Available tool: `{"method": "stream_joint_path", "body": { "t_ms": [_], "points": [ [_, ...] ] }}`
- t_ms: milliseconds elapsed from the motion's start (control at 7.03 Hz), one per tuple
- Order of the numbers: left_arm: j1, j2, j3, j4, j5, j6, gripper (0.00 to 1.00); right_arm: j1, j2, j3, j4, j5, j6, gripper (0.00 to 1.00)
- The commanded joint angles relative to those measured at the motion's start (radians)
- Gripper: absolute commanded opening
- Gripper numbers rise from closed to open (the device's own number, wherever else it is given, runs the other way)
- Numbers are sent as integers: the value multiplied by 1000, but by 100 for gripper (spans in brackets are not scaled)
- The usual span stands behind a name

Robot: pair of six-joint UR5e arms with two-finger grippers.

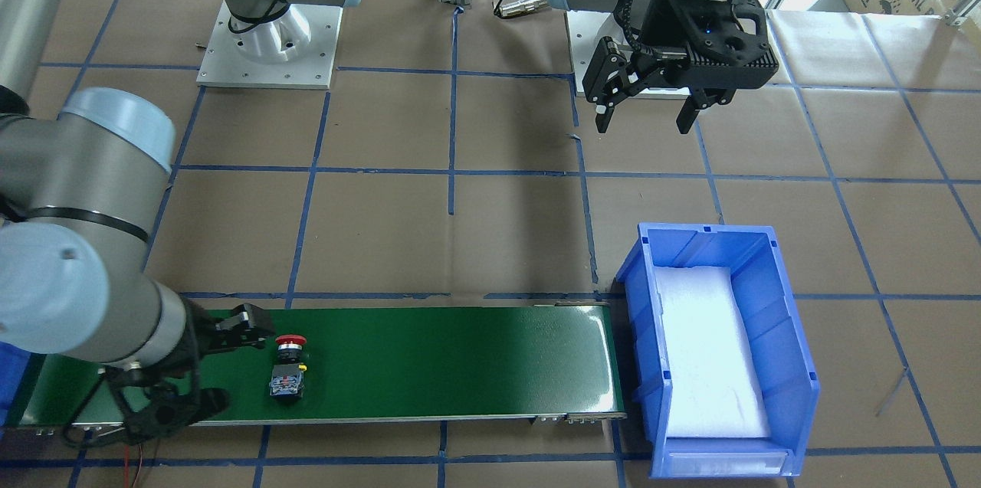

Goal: Transport two buttons from left to right
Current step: 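Move the right gripper back to the conveyor and grasp the red button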

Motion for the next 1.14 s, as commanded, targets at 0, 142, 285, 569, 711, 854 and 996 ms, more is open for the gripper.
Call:
{"method": "stream_joint_path", "body": {
  "t_ms": [0, 142, 285, 569, 711, 854, 996],
  "points": [
    [0, 0, 0, -1, -2, 1, 100, 15, 32, 91, -154, 2, 26, 97],
    [2, 0, 0, -1, 0, 1, 100, 11, 32, 105, -185, 2, 27, 90],
    [2, 0, 0, 1, -2, 7, 100, 11, 33, 104, -193, 2, 47, 68],
    [1, 0, 2, 1, -2, 7, 100, 11, 29, 84, -196, 0, 119, 24],
    [2, 2, 2, -1, 0, 7, 100, 6, 20, 80, -209, 0, 127, 18],
    [2, 0, 2, -1, 0, 7, 100, -11, 17, 51, -202, -4, 135, 17],
    [2, 2, 2, -1, 0, 7, 100, -40, 4, 9, -182, -12, 132, 17]
  ]
}}
